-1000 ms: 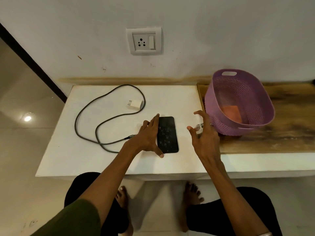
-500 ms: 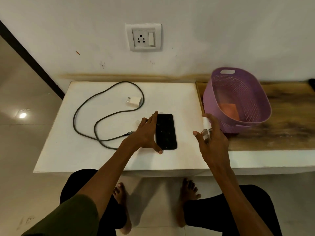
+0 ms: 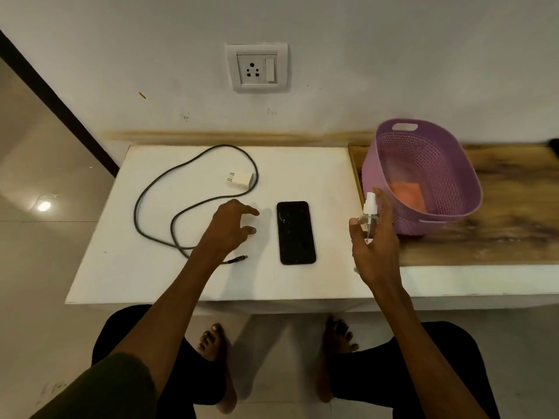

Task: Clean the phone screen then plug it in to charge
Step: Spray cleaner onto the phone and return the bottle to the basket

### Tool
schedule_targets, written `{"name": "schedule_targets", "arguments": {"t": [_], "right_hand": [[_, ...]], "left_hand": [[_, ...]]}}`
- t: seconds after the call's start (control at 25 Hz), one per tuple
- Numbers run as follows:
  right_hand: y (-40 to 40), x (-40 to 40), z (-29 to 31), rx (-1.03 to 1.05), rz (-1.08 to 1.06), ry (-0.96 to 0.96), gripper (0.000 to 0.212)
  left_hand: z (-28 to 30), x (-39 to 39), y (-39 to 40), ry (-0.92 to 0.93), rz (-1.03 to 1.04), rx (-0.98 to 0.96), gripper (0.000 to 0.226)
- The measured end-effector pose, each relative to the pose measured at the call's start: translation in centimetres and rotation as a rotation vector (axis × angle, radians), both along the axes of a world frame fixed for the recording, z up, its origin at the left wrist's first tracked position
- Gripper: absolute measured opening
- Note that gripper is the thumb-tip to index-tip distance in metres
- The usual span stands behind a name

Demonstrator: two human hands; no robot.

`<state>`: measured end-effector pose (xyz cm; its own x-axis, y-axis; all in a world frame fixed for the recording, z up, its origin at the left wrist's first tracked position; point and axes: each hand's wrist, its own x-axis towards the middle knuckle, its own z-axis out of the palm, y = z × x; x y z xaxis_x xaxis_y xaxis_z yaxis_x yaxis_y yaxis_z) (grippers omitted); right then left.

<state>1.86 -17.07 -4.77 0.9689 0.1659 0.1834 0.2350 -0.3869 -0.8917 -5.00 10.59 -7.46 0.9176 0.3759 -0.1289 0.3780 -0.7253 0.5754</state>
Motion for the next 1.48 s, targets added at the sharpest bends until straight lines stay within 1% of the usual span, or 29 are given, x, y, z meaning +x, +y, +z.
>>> {"name": "schedule_targets", "arguments": {"t": [0.04,0.12,0.16,0.28,0.36,0.44,0.52,0.68,0.88,0.96,1.12,1.2,1.28,1.36,1.44,1.48], "right_hand": [[0.3,0.0,0.1,0.028,0.02,0.017,0.061],[1.1,0.0,0.3,0.061,0.058,0.043,0.065],[1.6,-0.1,0.3,0.068,0.076,0.06,0.066],[2.9,-0.6,-0.1,0.054,0.136,0.098,0.064],[3.9,-1.2,-0.3,0.031,0.185,0.112,0.057],[5.2,-1.9,-0.2,-0.006,0.244,0.123,0.054],[6.3,-2.6,0.0,-0.019,0.286,0.123,0.054],[7.8,-3.3,0.1,-0.016,0.333,0.092,0.051],[8.4,-3.2,-0.3,-0.011,0.339,0.105,0.052],[8.7,-3.3,-0.4,-0.014,0.339,0.103,0.051],[9.0,-3.5,-0.7,-0.012,0.313,0.082,0.049],[9.0,-3.5,-0.8,0.014,0.29,0.102,0.045],[9.0,-3.5,-0.7,0.062,0.306,0.147,0.038],[9.0,-3.4,-0.2,0.148,0.363,0.24,0.03],[8.9,-3.1,0.4,0.282,0.433,0.416,0.021],[8.8,-3.1,0.8,0.364,0.474,0.509,0.022]], "left_hand": [[-0.2,0.0,-0.2,0.011,0.035,-0.021,0.029],[0.1,0.3,-0.6,-0.045,0.12,-0.07,0.022],[0.7,0.4,-0.8,-0.12,0.162,-0.127,0.021],[3.2,0.4,-1.5,-0.43,0.226,-0.284,0.015],[4.6,0.3,-2.3,-0.555,0.244,-0.366,0.014],[5.6,0.1,-3.3,-0.596,0.255,-0.493,0.017],[5.9,0.0,-4.2,-0.609,0.236,-0.578,0.019],[5.8,-0.1,-5.0,-0.639,0.202,-0.618,0.021],[6.1,0.0,-4.6,-0.721,0.254,-0.683,0.02],[6.0,0.0,-4.7,-0.71,0.232,-0.688,0.02],[5.4,0.0,-4.9,-0.647,0.155,-0.605,0.021],[5.3,0.1,-4.8,-0.629,0.155,-0.624,0.019],[5.4,0.2,-4.4,-0.587,0.16,-0.682,0.016],[5.5,0.3,-4.1,-0.523,0.153,-0.758,0.016],[5.6,0.5,-3.9,-0.443,0.102,-0.844,0.018],[5.6,0.5,-3.8,-0.413,0.06,-0.941,0.02]]}}
